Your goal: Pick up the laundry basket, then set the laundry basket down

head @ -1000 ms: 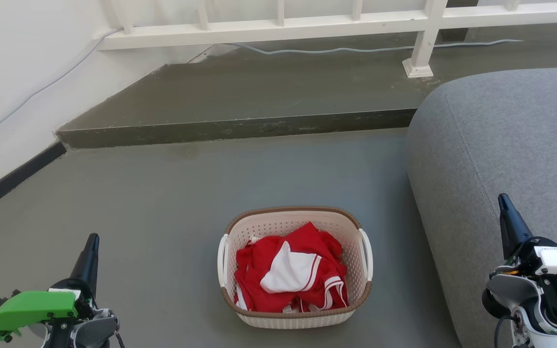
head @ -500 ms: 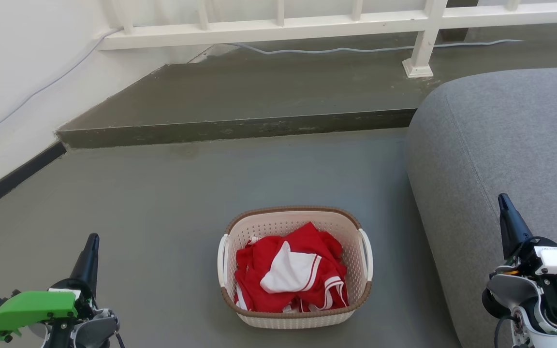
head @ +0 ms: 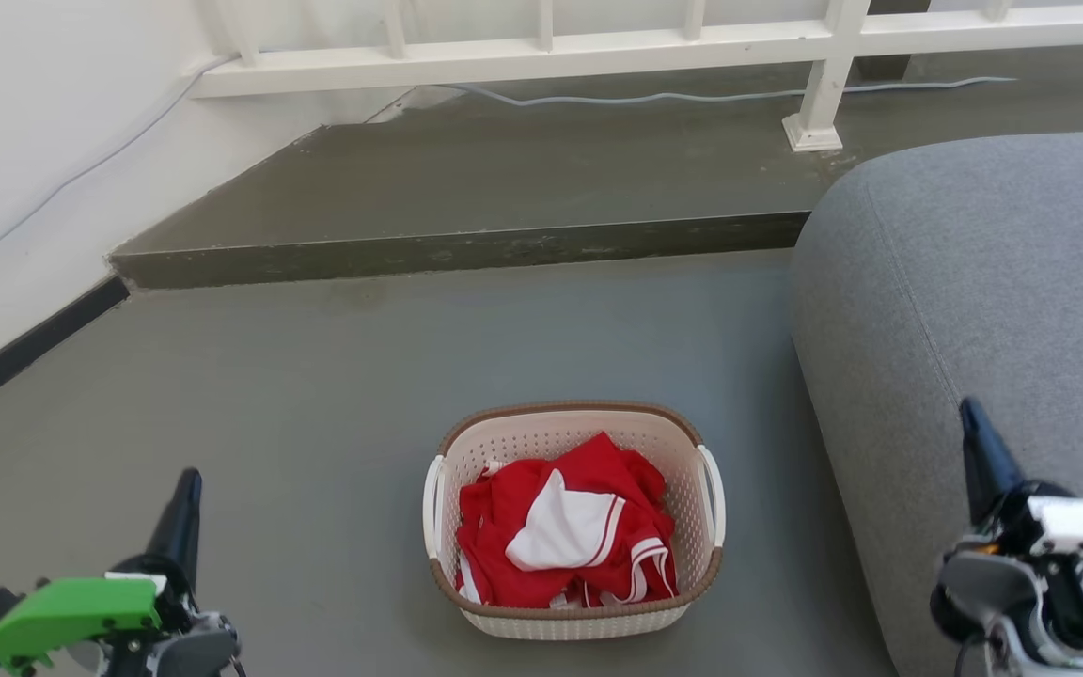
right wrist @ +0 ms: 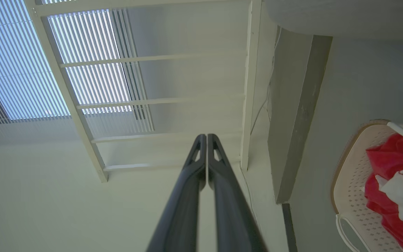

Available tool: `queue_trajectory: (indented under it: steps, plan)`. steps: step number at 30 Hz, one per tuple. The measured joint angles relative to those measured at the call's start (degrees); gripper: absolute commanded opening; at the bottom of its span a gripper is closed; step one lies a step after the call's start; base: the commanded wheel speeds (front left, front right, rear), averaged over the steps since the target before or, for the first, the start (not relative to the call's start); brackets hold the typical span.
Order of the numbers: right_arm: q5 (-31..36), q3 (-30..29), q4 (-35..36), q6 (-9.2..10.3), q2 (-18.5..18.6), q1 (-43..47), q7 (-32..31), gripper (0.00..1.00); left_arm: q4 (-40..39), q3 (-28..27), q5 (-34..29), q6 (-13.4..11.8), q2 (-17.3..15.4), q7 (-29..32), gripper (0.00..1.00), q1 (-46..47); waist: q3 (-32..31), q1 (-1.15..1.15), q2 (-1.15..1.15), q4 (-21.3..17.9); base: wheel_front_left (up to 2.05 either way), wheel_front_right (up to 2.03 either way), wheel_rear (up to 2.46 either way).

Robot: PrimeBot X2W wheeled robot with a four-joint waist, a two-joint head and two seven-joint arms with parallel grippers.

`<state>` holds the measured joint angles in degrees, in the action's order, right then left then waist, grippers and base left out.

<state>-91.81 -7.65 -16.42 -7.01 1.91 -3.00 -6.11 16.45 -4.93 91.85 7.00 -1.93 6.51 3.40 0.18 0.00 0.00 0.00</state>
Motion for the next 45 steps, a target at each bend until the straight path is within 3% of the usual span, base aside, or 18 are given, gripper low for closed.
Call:
queue_trajectory:
  steps: [17, 26, 45]
  plan:
    - [0.1, 0.9, 0.6, 0.07, -0.9, 2.3, 1.9, 1.0, -0.1, 1.3, -0.5, 0.0, 1.0, -2.5, 1.0, -1.2, 0.2, 0.0, 0.0, 0.2, 0.0, 0.0, 0.0]
    - [2.9, 2.4, 3.0, 0.07, -0.1, 2.2, 3.8, 1.0, -1.4, 3.2, -4.8, 0.0, 0.4, -4.5, 1.0, -1.2, 0.5, 0.0, 0.0, 0.3, 0.0, 0.0, 0.0]
    - [19.2, 9.3, 5.8, 0.05, 4.4, 2.0, 8.2, 1.0, -3.5, 7.0, -24.3, 0.0, -2.7, -8.3, 1.0, -0.8, 1.1, 0.0, 0.0, 0.7, 0.0, 0.0, 0.0]
